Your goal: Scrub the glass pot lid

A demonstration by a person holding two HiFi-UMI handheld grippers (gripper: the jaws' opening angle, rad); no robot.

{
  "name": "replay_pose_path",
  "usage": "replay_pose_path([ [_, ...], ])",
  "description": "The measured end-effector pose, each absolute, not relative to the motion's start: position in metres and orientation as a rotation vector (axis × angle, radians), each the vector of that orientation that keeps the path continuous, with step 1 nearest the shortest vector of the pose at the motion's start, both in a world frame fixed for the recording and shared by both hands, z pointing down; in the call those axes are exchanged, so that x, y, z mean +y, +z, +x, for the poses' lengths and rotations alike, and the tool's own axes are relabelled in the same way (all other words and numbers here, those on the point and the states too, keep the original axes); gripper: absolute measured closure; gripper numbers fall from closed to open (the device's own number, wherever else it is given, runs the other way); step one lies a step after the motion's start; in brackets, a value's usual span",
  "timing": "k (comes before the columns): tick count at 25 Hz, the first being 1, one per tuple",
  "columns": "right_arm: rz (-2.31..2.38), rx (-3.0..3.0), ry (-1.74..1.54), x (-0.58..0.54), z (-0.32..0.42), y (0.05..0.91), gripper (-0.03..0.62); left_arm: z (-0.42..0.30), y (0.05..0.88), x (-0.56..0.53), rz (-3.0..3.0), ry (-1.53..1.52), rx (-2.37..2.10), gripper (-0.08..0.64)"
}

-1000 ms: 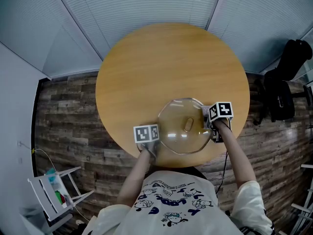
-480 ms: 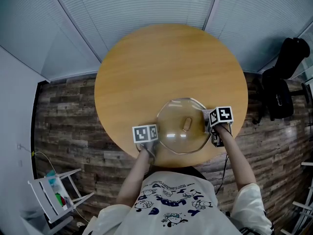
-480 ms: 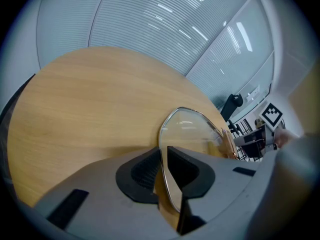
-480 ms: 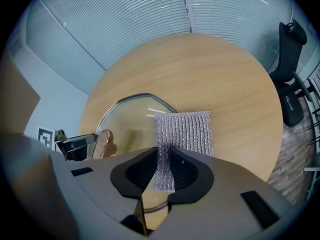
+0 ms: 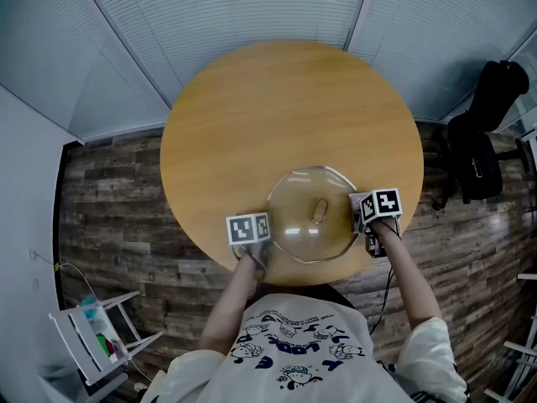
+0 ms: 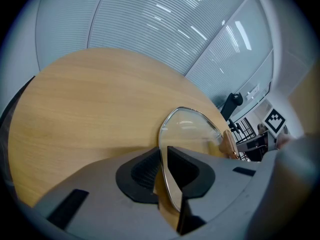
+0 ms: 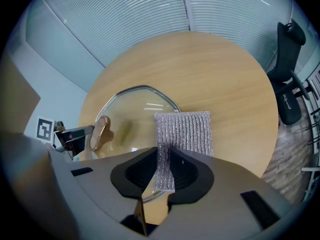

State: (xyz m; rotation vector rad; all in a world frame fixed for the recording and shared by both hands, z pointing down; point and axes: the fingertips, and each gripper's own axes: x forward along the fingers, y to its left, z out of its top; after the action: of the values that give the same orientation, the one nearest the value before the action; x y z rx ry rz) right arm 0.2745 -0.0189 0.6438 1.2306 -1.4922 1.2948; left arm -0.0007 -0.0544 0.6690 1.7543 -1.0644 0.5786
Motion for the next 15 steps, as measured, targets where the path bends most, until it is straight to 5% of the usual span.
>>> replay_pose_path([
  [15, 1.194, -1.498, 1.253, 0.004, 0.274, 0.647, 0.517, -0.001, 0.671, -0.055, 1.760, 0.581, -1.069, 0.503],
])
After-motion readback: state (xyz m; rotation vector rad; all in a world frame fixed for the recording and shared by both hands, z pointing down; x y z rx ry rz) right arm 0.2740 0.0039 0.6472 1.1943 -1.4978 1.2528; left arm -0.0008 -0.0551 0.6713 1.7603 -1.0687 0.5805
